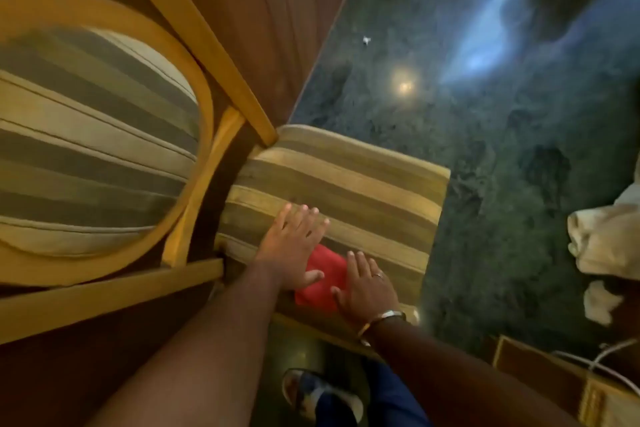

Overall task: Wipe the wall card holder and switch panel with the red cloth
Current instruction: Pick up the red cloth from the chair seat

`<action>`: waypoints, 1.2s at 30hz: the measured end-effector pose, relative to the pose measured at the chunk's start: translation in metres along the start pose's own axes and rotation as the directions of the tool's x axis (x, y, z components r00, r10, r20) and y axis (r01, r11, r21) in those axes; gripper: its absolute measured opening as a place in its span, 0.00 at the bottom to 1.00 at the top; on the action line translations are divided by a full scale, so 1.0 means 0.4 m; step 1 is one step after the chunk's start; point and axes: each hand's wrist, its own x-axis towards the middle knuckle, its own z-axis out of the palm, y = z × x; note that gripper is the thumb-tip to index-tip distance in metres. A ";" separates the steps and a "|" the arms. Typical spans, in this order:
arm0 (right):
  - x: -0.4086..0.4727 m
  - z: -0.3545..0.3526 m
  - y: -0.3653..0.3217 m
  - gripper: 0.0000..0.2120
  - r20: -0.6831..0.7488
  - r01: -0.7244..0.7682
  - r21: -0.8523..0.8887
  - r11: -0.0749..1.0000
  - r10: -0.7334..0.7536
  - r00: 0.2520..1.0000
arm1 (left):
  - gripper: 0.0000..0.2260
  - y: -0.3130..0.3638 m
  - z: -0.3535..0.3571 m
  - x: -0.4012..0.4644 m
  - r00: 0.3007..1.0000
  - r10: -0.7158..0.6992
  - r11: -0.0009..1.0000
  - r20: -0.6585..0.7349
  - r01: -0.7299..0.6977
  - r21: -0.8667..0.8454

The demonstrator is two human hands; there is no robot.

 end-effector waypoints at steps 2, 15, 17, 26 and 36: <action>0.033 0.032 -0.016 0.36 -0.021 -0.008 0.080 0.997 0.010 1.000 | 0.44 -0.013 0.033 0.034 0.999 0.042 0.998 0.009 -0.042 0.047; 0.062 -0.043 -0.095 0.05 -0.074 0.023 0.318 0.948 0.001 0.997 | 0.09 -0.061 0.052 -0.053 0.999 -0.001 0.839 -0.047 -0.025 -0.543; 0.032 -0.127 -0.119 0.05 -0.125 0.075 0.353 0.933 -0.033 0.992 | 0.08 -0.090 -0.018 -0.107 0.992 -0.059 0.809 -0.114 -0.020 -0.587; -0.209 -0.718 -0.292 0.06 -0.418 0.446 0.193 0.874 -0.338 0.843 | 0.08 -0.240 -0.527 -0.401 0.778 -0.200 0.816 -0.596 -0.204 -0.540; -0.613 -1.162 -0.556 0.06 -0.588 0.841 -0.140 0.522 -0.728 0.353 | 0.05 -0.271 -0.967 -0.909 0.412 -0.321 0.905 -0.853 -0.133 -0.405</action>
